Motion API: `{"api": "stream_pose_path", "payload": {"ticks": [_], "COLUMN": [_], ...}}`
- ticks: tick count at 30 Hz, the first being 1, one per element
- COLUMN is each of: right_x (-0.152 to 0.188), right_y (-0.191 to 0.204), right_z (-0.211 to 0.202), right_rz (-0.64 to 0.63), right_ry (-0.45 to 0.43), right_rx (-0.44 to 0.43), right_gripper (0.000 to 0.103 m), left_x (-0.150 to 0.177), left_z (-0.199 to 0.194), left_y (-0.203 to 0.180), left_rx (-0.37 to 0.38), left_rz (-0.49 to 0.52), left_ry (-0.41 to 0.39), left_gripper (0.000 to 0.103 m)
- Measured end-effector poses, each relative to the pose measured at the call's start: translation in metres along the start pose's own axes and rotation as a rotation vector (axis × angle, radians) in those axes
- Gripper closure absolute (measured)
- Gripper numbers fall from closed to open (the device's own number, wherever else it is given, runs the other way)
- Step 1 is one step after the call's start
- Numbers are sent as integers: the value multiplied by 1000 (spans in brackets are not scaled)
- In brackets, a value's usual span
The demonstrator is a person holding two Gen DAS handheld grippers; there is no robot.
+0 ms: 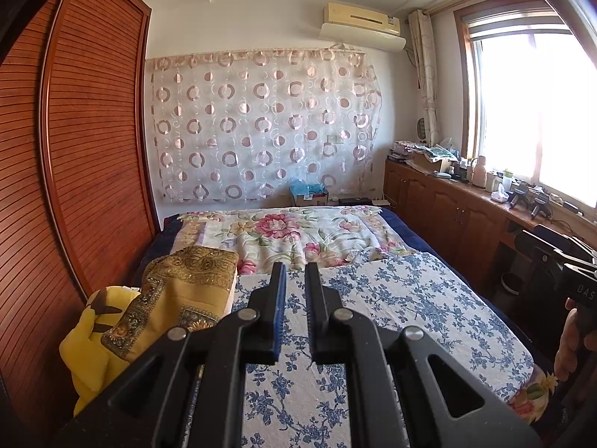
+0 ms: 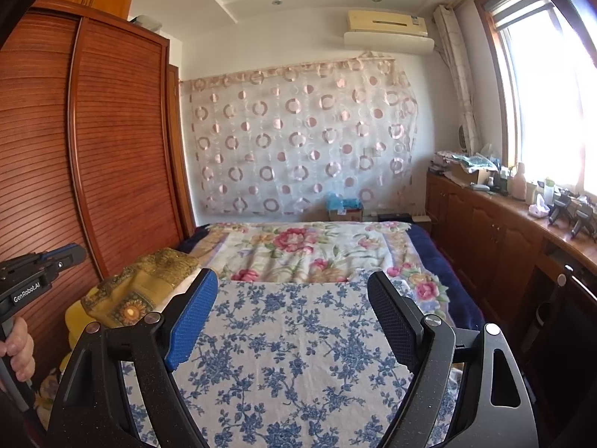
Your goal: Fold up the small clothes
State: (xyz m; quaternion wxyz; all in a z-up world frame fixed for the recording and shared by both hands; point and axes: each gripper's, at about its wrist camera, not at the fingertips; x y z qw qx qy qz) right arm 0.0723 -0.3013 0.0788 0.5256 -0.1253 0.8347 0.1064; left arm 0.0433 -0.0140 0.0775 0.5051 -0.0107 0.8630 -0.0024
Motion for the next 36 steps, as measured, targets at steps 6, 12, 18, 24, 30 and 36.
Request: {"api": "stream_pose_path", "payload": {"ticks": [6,12,18,24,30,36], "right_x": [0,0,-1,-1,-1,-1], "right_y": [0,0,2,2,2,2], "right_z": [0,0,1,1,1,2], "right_rz": [-1,0,1,0,0,1], "right_ry": [-1,0,1,-1,0,-1], "right_rx": [1,2,6,5,5,7], "right_gripper": [19,19,19,19,19,19], "left_x": [0,0,0,1,1,1], "left_z": [0,0,1,1,1,1], "left_y": [1,0,1,1,1,1], "left_rx": [-2,-4,-8,-9,-9,-8], "left_rz": [0,1,2,2,1,1], "left_ry": [-2,-2,1,-2,-1,-1], "left_gripper": [95,95,95,95,95,95]}}
Point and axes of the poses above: each gripper's, at about its wrist camera, not at the fingertips, and z roughly the way its jaws point, y to its left, x to its underside, and after that the axes turned 7 degrees about y, right-handed
